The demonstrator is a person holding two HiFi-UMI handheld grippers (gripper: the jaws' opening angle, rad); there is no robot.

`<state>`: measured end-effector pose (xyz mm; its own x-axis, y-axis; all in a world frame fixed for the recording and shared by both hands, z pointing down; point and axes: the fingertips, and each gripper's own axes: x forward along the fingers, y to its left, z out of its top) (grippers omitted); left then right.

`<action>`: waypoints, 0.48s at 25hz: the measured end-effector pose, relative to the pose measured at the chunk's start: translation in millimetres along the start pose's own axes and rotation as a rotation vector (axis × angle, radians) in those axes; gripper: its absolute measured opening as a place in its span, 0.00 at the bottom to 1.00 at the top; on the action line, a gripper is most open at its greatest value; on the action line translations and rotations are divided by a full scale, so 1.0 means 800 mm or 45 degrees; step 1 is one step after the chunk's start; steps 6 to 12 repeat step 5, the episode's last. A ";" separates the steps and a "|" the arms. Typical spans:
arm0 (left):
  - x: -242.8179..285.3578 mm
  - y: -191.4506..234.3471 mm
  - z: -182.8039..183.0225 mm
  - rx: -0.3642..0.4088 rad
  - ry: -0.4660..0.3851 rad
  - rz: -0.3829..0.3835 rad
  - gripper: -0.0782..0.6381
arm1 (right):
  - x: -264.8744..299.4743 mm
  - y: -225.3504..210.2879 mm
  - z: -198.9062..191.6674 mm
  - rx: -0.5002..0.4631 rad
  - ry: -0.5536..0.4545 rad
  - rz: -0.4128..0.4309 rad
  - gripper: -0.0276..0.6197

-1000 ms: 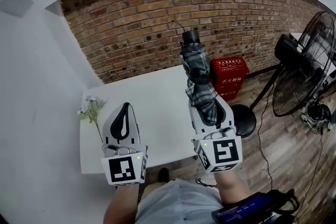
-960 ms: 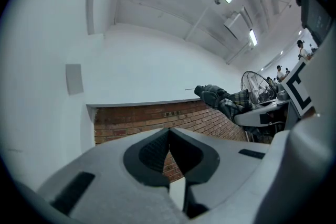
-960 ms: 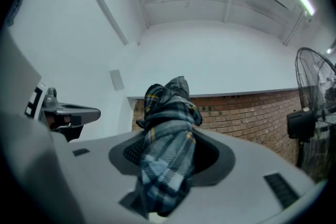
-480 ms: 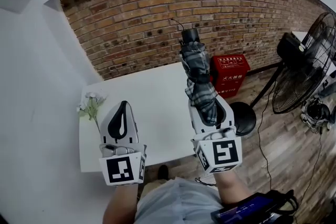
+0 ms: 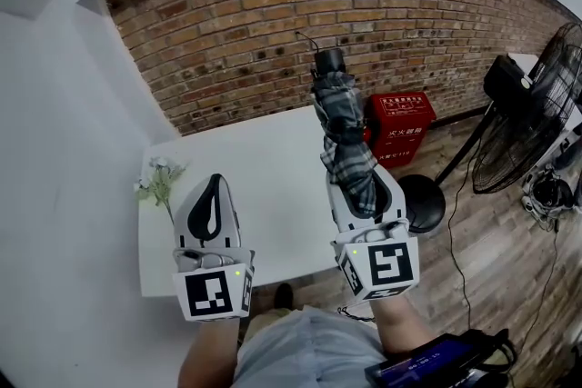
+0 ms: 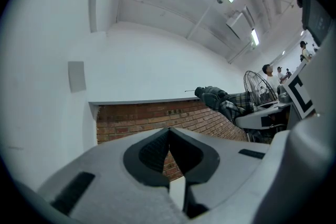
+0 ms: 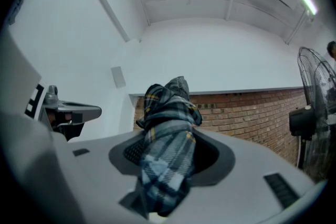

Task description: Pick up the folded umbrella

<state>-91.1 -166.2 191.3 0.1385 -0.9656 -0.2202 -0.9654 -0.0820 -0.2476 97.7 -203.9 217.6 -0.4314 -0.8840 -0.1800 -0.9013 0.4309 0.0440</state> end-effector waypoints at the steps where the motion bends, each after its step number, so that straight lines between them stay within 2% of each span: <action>1: 0.000 -0.001 0.001 0.001 0.001 0.000 0.12 | 0.000 0.000 0.000 0.001 0.001 0.001 0.36; 12: -0.002 0.000 0.005 0.002 0.005 0.003 0.12 | -0.001 0.001 0.003 0.003 0.007 0.005 0.36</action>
